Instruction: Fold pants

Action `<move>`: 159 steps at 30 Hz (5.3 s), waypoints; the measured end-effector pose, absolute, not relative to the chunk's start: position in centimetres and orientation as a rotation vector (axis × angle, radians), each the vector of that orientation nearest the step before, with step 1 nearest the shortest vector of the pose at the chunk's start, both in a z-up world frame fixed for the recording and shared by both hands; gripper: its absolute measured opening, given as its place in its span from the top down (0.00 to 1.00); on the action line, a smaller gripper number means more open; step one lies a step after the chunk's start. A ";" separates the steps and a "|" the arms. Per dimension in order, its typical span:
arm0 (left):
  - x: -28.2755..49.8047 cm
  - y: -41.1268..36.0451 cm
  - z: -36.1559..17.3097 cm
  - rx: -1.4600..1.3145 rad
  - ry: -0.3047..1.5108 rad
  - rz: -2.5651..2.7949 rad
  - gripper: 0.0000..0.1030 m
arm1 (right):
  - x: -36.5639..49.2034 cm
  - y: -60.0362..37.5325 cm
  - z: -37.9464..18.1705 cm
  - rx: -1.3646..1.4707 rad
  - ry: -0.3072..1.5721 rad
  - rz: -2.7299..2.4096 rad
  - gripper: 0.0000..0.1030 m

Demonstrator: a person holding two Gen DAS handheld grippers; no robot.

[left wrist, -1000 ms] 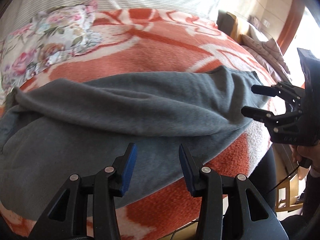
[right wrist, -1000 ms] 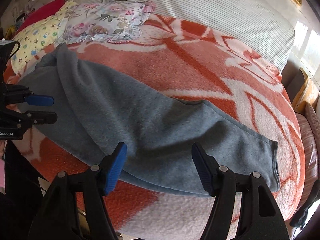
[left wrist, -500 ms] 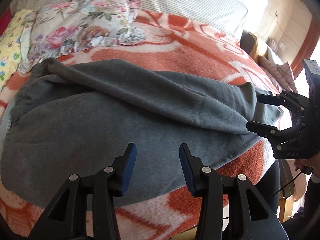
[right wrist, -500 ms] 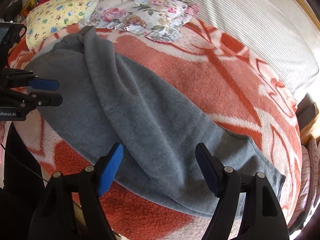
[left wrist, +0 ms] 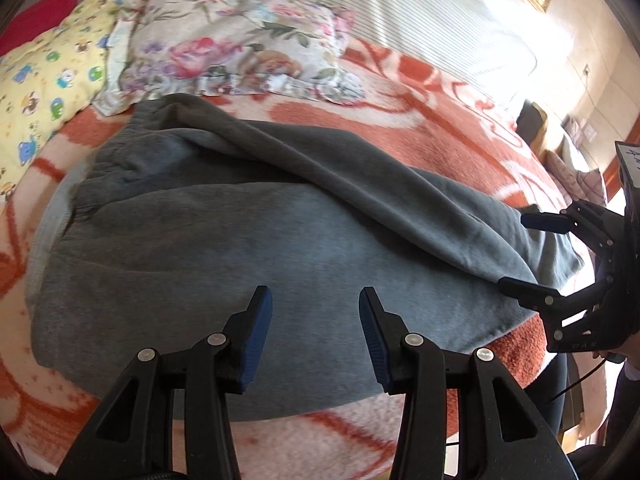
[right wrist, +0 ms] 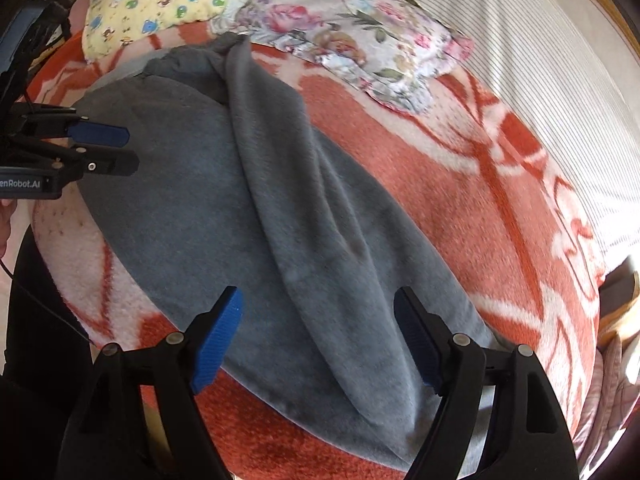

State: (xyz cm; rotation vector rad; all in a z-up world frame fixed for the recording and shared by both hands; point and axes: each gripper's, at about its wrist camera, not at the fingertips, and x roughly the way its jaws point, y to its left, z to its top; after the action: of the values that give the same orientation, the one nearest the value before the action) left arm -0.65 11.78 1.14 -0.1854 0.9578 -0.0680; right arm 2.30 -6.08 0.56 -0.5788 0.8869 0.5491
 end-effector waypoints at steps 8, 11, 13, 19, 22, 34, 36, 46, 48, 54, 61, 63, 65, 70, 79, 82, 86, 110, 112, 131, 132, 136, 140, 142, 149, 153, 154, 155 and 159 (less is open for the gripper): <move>0.8 15.4 1.8 -0.181 0.946 0.000 0.53 | 3.9 -3.8 0.9 -0.545 0.871 0.602 0.23; 2.2 17.0 2.4 -0.154 0.936 0.036 0.52 | 5.5 -3.8 1.5 -0.464 0.865 0.615 0.23; 3.5 18.4 3.0 -0.134 0.922 0.064 0.49 | 6.7 -3.7 2.1 -0.411 0.854 0.621 0.23; 9.3 24.1 4.5 -0.153 0.896 0.128 0.43 | 10.9 -3.0 2.9 -0.194 0.865 0.729 0.22; 13.1 27.3 4.4 -0.163 0.919 0.185 0.43 | 11.8 -1.7 2.8 -0.131 0.866 0.769 0.22; 20.4 31.7 -2.6 -0.149 1.075 0.234 0.42 | 12.2 5.1 -1.8 -0.303 0.891 0.835 0.42; 20.8 31.9 -2.8 -0.146 1.060 0.224 0.42 | 13.0 4.9 -2.7 -0.302 0.905 0.816 0.54; 19.6 28.9 0.0 -0.035 0.962 0.215 0.82 | 13.0 2.1 -0.5 -0.165 0.850 0.817 0.94; 18.1 28.5 1.4 -0.022 0.925 0.223 0.82 | 12.4 1.8 0.4 -0.165 0.832 0.824 0.94; 12.2 26.8 5.7 -0.010 0.814 0.248 0.84 | 9.6 0.9 2.7 -0.155 0.778 0.889 0.94; 5.0 25.9 8.0 -0.025 0.759 0.249 0.84 | 5.0 0.3 3.5 -0.223 0.741 0.949 0.94; 3.0 25.9 7.9 -0.039 0.755 0.253 0.84 | 3.8 0.1 3.2 -0.230 0.750 0.966 0.94; 1.6 25.8 7.6 -0.054 0.750 0.258 0.84 | 2.9 0.1 2.8 -0.235 0.764 0.977 0.94; -2.1 26.1 6.2 -0.116 0.743 0.266 0.84 | 1.2 0.8 1.0 -0.238 0.815 1.009 0.94; -7.0 27.1 2.8 -0.249 0.747 0.280 0.84 | -0.6 1.5 -2.0 -0.235 0.890 1.039 0.94; -7.8 27.5 2.0 -0.271 0.735 0.286 0.84 | -0.9 1.7 -2.8 -0.233 0.913 1.056 0.94; -7.8 28.4 0.2 -0.282 0.737 0.263 0.78 | -0.6 2.3 -4.5 -0.223 0.966 1.069 0.90; -11.3 27.7 0.5 -0.756 0.781 0.251 0.38 | 11.9 2.0 0.9 -0.098 0.794 0.840 0.66; -10.1 27.5 0.5 -0.767 0.790 0.265 0.32 | 13.7 2.2 0.1 -0.114 0.806 0.805 0.66; -7.6 29.0 -4.5 -0.699 0.970 0.489 0.27 | 16.4 1.0 -2.2 -0.011 0.946 0.917 0.60; -7.4 29.0 -4.5 -0.705 0.964 0.485 0.27 | 17.2 1.0 -2.3 0.000 0.943 0.904 0.59; -7.2 28.9 -4.5 -0.694 0.955 0.493 0.28 | 19.4 1.7 -4.6 -0.038 1.019 0.830 0.59; -7.5 28.4 -4.6 -0.645 0.945 0.482 0.31 | 16.1 2.0 -5.8 -0.142 1.034 0.912 0.59; -7.5 28.3 -4.6 -0.632 0.940 0.478 0.31 | 14.8 1.6 -5.7 -0.167 1.019 0.929 0.59; -7.6 28.5 -4.6 -0.645 0.911 0.469 0.31 | 12.8 0.7 -4.4 -0.318 0.961 0.981 0.59; -7.2 27.9 -4.7 -0.613 0.892 0.489 0.31 | 13.7 2.1 -5.2 -0.372 1.020 1.028 0.59; -7.0 27.5 -4.7 -0.588 0.892 0.494 0.37 | 14.6 2.3 -5.7 -0.324 1.050 1.032 0.59; -6.8 27.3 -4.6 -0.574 0.890 0.487 0.42 | 15.4 2.3 -6.3 -0.265 1.081 1.034 0.59; -6.0 26.6 -4.3 -0.567 0.872 0.409 0.81 | 17.3 1.6 -7.2 -0.097 1.105 1.037 0.79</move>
State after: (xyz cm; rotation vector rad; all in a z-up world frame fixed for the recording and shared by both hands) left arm -6.05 26.60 -4.30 -0.5673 0.8723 0.4088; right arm 17.26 1.56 -7.17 -0.0967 1.1050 1.0371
